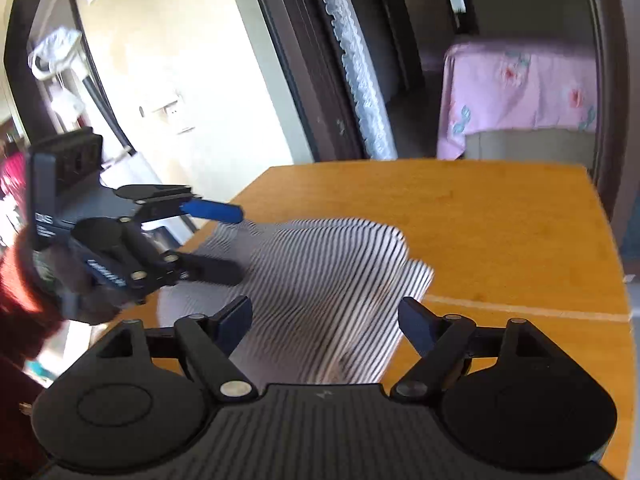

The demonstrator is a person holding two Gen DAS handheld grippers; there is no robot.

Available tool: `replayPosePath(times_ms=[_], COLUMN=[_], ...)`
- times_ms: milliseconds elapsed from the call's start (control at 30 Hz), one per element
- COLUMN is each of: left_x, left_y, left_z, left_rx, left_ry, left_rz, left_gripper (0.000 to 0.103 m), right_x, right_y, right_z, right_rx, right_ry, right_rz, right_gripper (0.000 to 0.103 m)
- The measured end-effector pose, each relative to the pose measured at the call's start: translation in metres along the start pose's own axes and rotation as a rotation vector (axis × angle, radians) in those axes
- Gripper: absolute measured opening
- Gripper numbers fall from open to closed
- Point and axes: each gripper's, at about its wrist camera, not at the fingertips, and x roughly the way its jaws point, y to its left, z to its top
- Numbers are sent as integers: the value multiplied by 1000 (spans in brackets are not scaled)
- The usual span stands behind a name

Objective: Fold clothes

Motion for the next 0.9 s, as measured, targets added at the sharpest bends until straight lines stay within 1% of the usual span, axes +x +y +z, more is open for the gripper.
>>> replayPosePath(times_ms=[100,167,200,233,300,333,367,400,433,467,533,567,667,733,767,900], left_x=[7,15,20,26,32,35,35,32,29,23,13,11,10,21,26,45], left_y=[13,25,31,39,51,58,63,66,70,70,70,70,71,71,70,69], left_z=[10,16,18,21,23,24,23,21,19,17,12,10,5,2,1,-8], left_rx=[-42,-87,-113,-144,-201,-235,-271,-286,-301,-292,-273,-270,-272,-285,-292,-317], left_ry=[5,15,23,29,42,49,57,59,61,59,55,55,62,72,77,86], left_rz=[28,35,35,31,26,24,19,15,12,17,19,13,12,10,9,-12], left_gripper=[99,99,99,99,99,99,99,99,99,99,102,102,103,103,103,103], right_x=[2,20,29,37,47,50,51,50,49,45,33,27,17,16,17,25], right_y=[-14,-16,-16,-15,-18,-20,-25,-31,-38,-43,-45,-43,-39,-37,-36,-34], right_z=[-23,-44,-49,-53,-52,-50,-44,-38,-32,-26,-14,-7,4,2,0,-6], right_rx=[278,410,433,447,462,468,466,469,474,467,402,358,323,339,335,318], right_ry=[132,194,199,199,174,158,133,115,100,67,-22,-76,-149,-150,-140,-106], right_rz=[273,351,349,338,300,279,245,214,184,138,25,-61,-175,-142,-139,-148], right_gripper=[92,92,90,88,73,69,62,57,56,56,56,56,57,67,73,72])
